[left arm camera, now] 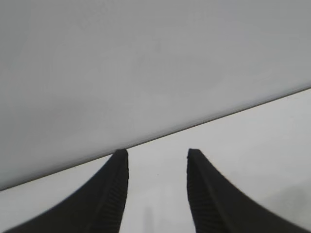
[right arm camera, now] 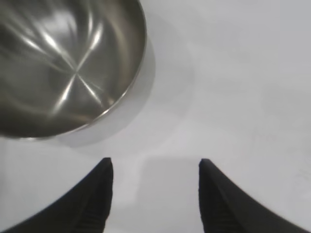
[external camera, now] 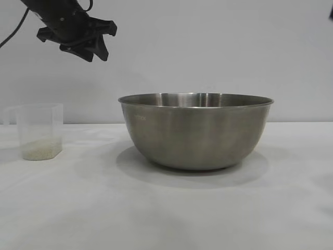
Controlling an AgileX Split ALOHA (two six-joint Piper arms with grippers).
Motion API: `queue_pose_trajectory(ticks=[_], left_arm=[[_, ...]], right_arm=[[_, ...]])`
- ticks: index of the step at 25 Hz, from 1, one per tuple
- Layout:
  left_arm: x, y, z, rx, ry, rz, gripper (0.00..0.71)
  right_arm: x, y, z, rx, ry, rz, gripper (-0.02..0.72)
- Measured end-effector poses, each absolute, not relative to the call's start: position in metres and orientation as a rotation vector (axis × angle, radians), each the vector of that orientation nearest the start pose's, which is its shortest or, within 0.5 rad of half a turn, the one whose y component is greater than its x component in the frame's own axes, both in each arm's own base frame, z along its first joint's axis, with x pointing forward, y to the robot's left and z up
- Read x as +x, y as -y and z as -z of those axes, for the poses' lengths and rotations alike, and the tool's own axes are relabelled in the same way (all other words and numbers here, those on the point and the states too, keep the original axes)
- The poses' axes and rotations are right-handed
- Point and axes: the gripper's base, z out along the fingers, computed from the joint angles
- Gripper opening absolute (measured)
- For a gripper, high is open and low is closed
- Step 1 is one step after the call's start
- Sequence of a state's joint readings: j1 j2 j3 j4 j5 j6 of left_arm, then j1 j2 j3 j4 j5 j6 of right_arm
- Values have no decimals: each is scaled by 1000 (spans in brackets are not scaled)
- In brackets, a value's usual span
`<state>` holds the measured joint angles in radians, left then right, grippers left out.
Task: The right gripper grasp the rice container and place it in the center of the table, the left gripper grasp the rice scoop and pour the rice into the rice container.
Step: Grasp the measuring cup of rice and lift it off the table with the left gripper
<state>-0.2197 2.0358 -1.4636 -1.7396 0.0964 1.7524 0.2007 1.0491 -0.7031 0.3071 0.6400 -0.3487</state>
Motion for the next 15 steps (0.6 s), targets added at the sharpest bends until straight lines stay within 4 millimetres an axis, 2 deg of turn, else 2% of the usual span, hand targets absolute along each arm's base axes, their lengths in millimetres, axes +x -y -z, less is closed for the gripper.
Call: queue_pose_trajectory(ticks=[5, 8, 15], left_arm=[[461, 112, -220, 296, -2023, 227, 244], [461, 112, -220, 296, -2023, 227, 244], [461, 112, -220, 296, -2023, 227, 244]], right_arm=[[141, -47, -302, -417, -2283, -299, 330], [117, -42, -310, -417, -2267, -297, 330], [73, -30, -292, -371, -2375, -272, 330]])
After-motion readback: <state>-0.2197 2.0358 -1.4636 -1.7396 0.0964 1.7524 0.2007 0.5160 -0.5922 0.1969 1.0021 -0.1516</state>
